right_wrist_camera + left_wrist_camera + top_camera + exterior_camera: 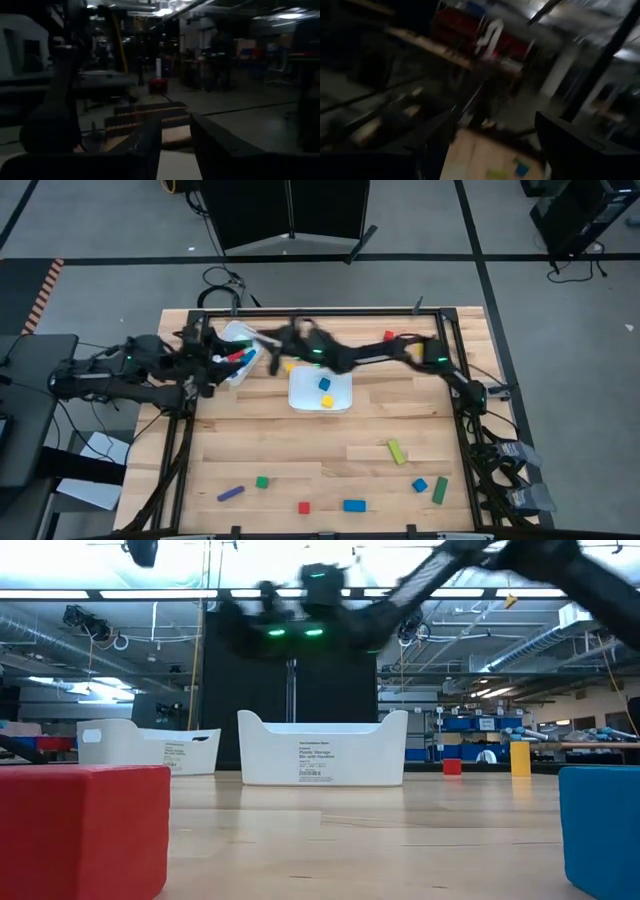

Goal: Sort blocks by size
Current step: Put the green small block into the bottom white bin

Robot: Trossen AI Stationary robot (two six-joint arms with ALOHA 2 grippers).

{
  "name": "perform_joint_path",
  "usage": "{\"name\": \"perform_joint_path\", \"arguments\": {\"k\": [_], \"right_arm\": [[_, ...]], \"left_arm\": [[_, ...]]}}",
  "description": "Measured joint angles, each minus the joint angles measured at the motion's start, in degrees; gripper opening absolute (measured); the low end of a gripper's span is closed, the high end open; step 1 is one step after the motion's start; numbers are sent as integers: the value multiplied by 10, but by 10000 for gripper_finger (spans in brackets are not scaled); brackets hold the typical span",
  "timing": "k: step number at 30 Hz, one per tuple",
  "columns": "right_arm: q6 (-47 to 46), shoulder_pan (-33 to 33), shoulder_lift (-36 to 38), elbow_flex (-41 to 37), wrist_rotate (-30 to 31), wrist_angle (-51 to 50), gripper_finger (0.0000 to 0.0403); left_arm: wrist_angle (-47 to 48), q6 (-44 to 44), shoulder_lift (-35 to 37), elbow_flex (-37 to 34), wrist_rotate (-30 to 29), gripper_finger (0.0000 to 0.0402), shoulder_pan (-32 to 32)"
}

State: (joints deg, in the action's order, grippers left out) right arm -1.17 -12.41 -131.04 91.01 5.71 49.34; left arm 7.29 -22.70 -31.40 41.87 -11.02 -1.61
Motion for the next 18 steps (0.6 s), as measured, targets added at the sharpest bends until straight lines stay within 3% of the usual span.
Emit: {"name": "perform_joint_path", "arguments": {"k": [4,8,13,18], "right_arm": [[8,6,158,-235,25,92,108],[43,42,304,-407,56,76,107],[102,110,472,-531,131,67,107],[127,178,577,-595,198,19,108]], "left_arm": [[70,10,-42,0,-12,291,0],[115,14,-106,0,6,291,0],[211,1,-194,0,31,282,-50],[262,-48,-264,5,50,250,-170]]}}
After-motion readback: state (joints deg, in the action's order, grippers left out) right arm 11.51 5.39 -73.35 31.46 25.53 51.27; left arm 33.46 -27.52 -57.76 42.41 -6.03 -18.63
